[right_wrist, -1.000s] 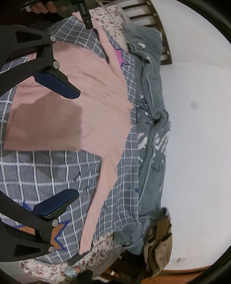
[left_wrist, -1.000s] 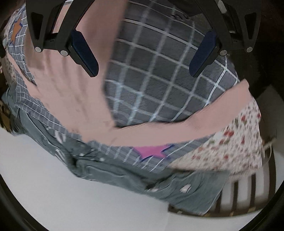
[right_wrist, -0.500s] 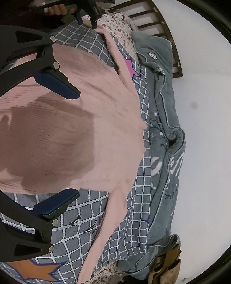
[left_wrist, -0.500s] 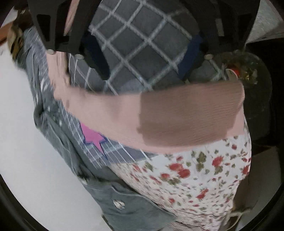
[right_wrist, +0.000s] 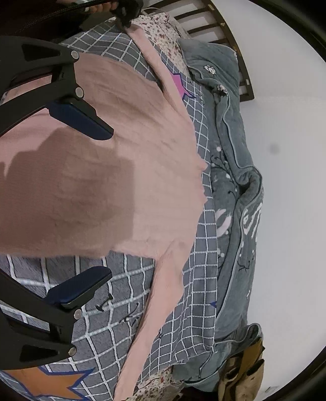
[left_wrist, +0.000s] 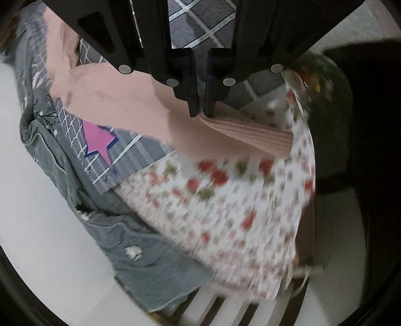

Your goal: Fold small clothes

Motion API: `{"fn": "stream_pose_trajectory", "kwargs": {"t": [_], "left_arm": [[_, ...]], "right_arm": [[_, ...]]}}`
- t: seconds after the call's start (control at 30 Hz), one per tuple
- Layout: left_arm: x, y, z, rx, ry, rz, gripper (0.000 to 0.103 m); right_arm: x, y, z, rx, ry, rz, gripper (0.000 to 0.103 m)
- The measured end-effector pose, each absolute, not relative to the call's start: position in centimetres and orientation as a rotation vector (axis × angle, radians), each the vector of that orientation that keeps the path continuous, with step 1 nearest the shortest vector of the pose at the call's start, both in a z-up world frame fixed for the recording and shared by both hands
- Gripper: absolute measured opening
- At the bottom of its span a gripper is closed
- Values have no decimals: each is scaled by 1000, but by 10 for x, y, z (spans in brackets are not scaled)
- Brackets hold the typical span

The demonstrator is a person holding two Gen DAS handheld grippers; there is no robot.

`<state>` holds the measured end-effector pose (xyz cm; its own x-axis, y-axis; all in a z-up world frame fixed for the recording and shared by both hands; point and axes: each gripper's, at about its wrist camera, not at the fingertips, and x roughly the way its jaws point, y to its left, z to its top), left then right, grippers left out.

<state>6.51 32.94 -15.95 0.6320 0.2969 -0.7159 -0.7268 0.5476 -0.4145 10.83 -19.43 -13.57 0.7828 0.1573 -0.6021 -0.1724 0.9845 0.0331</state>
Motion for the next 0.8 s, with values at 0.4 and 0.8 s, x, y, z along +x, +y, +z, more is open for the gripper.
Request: {"fn": "stream_pose_trajectory", "kwargs": {"t": [0.4, 0.8], "left_arm": [[162, 215, -49, -425, 531, 479, 5], [287, -28, -68, -192, 663, 5, 5]], "right_arm": [[147, -274, -143, 50, 587, 115, 99], [143, -325, -151, 49, 609, 79, 99]]}}
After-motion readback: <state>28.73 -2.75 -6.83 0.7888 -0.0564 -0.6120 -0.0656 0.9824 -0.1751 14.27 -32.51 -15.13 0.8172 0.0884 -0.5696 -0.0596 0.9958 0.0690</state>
